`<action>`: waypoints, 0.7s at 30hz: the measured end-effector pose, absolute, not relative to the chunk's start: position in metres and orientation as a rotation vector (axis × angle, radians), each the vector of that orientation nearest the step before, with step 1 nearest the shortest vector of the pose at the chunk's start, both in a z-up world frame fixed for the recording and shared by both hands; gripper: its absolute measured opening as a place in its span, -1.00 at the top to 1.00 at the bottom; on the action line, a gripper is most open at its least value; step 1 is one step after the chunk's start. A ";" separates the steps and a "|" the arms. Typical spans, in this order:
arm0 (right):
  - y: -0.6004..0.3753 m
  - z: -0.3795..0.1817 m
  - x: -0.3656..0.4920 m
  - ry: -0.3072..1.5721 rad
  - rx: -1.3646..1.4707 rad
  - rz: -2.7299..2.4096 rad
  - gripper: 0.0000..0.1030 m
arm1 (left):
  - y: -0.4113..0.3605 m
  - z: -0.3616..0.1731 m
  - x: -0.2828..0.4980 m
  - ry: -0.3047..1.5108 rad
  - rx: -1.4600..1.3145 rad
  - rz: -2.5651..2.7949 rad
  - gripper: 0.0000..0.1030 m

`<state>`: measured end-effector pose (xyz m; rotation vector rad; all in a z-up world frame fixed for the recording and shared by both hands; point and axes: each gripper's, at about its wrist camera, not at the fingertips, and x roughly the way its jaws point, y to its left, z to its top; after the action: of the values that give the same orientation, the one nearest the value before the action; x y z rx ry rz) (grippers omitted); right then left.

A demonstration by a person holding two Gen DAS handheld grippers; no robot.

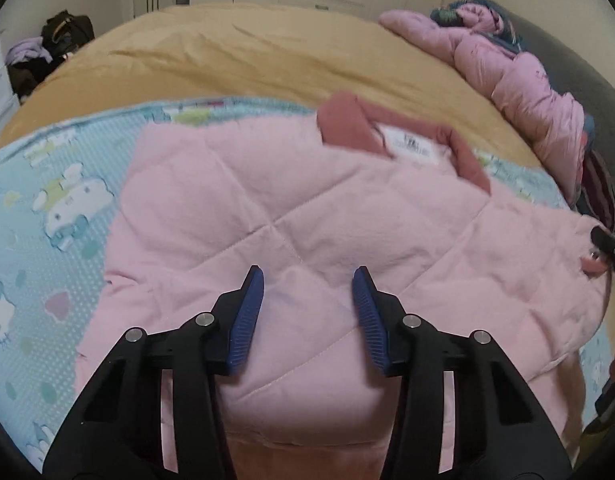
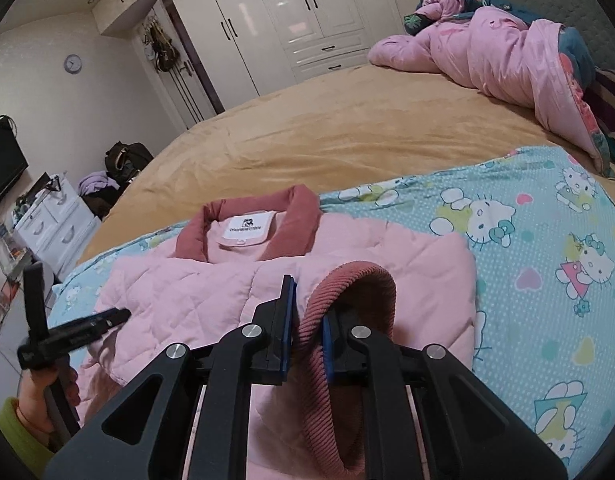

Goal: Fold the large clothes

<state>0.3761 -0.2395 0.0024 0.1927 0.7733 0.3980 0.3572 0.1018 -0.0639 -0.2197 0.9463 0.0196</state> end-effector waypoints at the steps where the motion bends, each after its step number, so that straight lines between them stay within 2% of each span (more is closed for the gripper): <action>1: -0.239 0.002 0.376 0.774 0.190 0.394 0.72 | 0.103 -0.069 0.358 0.955 -0.228 0.020 0.25; 3: -0.238 0.001 0.377 0.794 0.191 0.391 0.64 | 0.104 -0.073 0.359 0.965 -0.237 0.017 0.25; 4: -0.238 0.001 0.377 0.801 0.191 0.388 0.43 | 0.105 -0.075 0.360 0.969 -0.238 0.018 0.25; 5: -0.239 0.003 0.375 0.808 0.190 0.372 0.05 | 0.105 -0.076 0.360 0.971 -0.239 0.018 0.25; 7: -0.247 0.016 0.366 0.770 0.197 0.304 -0.20 | 0.105 -0.077 0.360 0.975 -0.230 0.016 0.25; 9: -0.252 0.029 0.357 0.725 0.212 0.257 -0.29 | 0.106 -0.078 0.361 0.974 -0.236 0.016 0.25; 11: -0.241 0.037 0.354 0.710 0.220 0.290 -0.47 | 0.107 -0.079 0.360 0.971 -0.245 0.016 0.25; 14: -0.199 0.034 0.356 0.760 0.123 0.399 -0.56 | 0.108 -0.080 0.363 0.972 -0.253 0.011 0.24; 17: -0.157 0.018 0.362 0.834 -0.028 0.404 -0.70 | 0.111 -0.080 0.361 0.971 -0.258 0.007 0.24; 21: -0.129 -0.022 0.375 0.978 -0.125 0.371 -0.75 | 0.111 -0.080 0.361 0.968 -0.255 0.003 0.24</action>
<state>0.3747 -0.1295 -0.0215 -0.1249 0.9776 0.3708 0.3607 0.1114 -0.0800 -0.2551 0.9679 0.0034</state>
